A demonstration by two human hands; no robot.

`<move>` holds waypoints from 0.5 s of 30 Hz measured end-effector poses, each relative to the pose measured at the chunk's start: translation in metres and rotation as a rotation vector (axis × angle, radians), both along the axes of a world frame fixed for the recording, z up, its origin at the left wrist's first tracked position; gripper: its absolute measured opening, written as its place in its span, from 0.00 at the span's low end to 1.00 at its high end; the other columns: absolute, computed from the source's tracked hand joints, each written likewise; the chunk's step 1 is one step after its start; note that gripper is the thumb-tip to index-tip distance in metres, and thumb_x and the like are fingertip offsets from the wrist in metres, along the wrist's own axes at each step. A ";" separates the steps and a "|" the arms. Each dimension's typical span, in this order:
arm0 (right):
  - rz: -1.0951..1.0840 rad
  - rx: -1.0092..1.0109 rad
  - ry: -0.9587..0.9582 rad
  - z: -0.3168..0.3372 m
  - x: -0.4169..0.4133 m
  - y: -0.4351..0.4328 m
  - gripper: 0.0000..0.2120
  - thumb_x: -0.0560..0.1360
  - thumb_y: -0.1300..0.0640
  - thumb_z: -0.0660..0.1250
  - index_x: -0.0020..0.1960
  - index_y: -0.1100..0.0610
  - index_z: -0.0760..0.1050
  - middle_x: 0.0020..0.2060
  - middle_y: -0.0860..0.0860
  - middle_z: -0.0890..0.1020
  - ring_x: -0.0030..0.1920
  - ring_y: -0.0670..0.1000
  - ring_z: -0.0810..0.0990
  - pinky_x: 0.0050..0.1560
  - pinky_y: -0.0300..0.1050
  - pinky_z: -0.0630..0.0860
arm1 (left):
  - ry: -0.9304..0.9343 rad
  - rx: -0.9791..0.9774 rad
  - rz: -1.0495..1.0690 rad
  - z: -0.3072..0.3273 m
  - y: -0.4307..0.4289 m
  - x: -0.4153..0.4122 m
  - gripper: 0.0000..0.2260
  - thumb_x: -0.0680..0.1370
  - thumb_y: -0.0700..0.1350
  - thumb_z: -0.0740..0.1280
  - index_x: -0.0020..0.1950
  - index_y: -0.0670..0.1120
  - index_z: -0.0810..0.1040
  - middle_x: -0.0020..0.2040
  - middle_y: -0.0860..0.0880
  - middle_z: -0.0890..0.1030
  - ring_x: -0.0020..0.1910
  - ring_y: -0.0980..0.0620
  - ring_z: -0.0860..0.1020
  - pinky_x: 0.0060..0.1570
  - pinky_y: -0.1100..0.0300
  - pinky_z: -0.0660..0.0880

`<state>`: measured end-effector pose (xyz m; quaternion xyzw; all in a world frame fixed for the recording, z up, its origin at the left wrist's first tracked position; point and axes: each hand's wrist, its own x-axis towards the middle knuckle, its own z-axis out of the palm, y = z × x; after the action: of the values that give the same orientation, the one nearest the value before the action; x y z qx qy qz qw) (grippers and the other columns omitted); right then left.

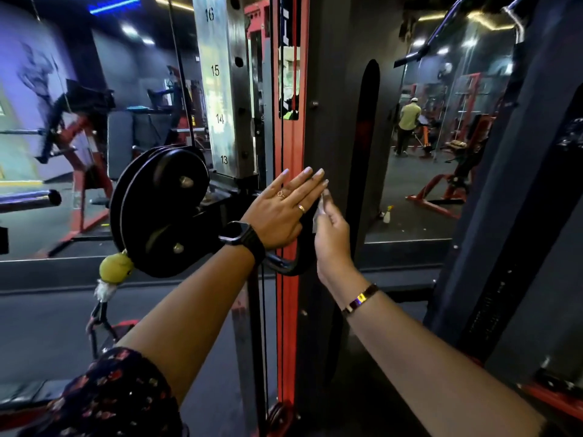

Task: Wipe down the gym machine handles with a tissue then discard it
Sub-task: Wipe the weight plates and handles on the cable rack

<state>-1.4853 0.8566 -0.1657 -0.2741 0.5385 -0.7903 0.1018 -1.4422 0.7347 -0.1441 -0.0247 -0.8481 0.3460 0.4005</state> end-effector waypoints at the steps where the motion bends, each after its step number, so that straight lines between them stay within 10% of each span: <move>1: 0.011 -0.005 -0.008 0.001 -0.002 0.000 0.20 0.83 0.60 0.55 0.74 0.51 0.64 0.70 0.46 0.70 0.69 0.43 0.67 0.70 0.40 0.63 | -0.005 0.012 -0.009 0.000 0.000 0.001 0.29 0.76 0.45 0.53 0.78 0.44 0.61 0.77 0.45 0.61 0.77 0.48 0.56 0.75 0.46 0.53; 8: -0.074 0.133 0.135 -0.041 0.023 0.009 0.26 0.82 0.65 0.52 0.77 0.49 0.56 0.74 0.47 0.61 0.62 0.38 0.69 0.46 0.18 0.68 | -0.037 0.020 -0.057 0.005 -0.002 0.003 0.27 0.78 0.49 0.50 0.77 0.44 0.60 0.77 0.45 0.62 0.77 0.49 0.54 0.75 0.46 0.50; 15: -0.061 0.047 0.218 -0.017 0.007 -0.002 0.28 0.80 0.67 0.56 0.77 0.50 0.56 0.74 0.45 0.63 0.66 0.33 0.61 0.61 0.22 0.62 | -0.062 0.004 -0.027 0.001 -0.004 -0.001 0.28 0.81 0.56 0.43 0.77 0.44 0.61 0.77 0.46 0.59 0.77 0.47 0.54 0.76 0.47 0.46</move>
<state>-1.4781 0.8544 -0.1822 -0.3396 0.5728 -0.7456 0.0251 -1.4431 0.7302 -0.1432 -0.0459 -0.8605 0.3380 0.3785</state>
